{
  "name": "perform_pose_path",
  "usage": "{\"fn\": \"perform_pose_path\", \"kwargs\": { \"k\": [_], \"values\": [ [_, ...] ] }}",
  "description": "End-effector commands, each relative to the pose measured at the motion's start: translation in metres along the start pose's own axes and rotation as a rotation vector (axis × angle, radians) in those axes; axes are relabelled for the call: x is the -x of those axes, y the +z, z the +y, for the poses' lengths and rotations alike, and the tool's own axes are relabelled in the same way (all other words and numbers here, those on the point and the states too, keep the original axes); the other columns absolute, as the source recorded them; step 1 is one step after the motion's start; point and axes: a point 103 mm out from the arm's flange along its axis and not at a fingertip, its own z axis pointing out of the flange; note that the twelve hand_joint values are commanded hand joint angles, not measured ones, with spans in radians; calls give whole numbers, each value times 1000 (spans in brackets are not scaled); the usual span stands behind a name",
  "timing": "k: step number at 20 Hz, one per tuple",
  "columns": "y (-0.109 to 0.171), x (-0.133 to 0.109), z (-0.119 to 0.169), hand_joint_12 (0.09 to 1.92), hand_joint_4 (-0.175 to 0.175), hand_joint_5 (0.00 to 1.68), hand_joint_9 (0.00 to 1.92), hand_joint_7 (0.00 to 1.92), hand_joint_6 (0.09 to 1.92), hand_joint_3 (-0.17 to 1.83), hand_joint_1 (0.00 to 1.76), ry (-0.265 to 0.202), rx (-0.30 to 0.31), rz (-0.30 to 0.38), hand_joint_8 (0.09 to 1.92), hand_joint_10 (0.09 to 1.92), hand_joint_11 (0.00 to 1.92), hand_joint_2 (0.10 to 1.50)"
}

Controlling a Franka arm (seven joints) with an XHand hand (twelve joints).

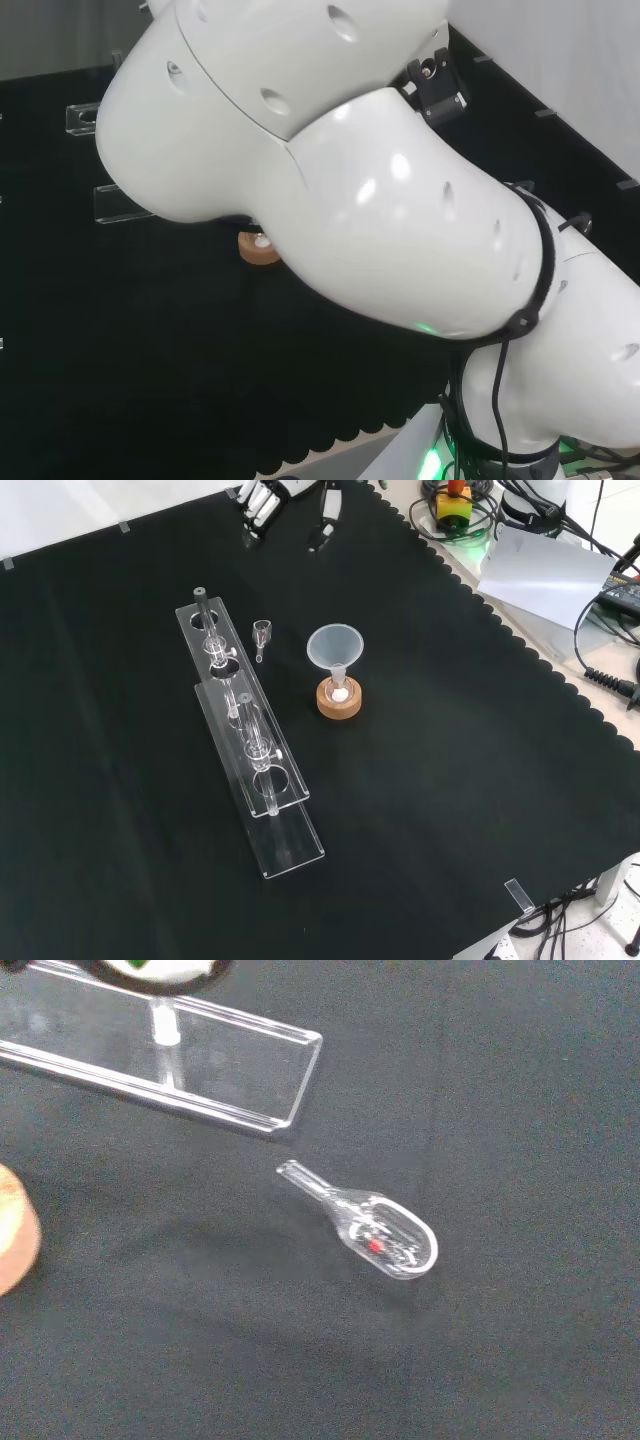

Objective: Remove the funnel from the round-bottom flask.

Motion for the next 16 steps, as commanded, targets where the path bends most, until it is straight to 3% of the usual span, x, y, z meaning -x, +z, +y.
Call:
{"fn": "perform_pose_path", "kwargs": {
  "k": [1, 9, 16],
  "values": [
    [-9, -21, -22, 1327, -40, 363, 663, 391, 347, 498, 706, -70, -50, 27, 715, 590, 469, 712],
    [-15, -63, -22, 1317, -42, 293, 582, 231, 119, 434, 618, -193, -95, 39, 733, 623, 597, 696],
    [-12, -93, -8, 1349, -39, 244, 470, 139, 87, 373, 573, -234, -155, 9, 738, 672, 568, 694]
  ]
}}
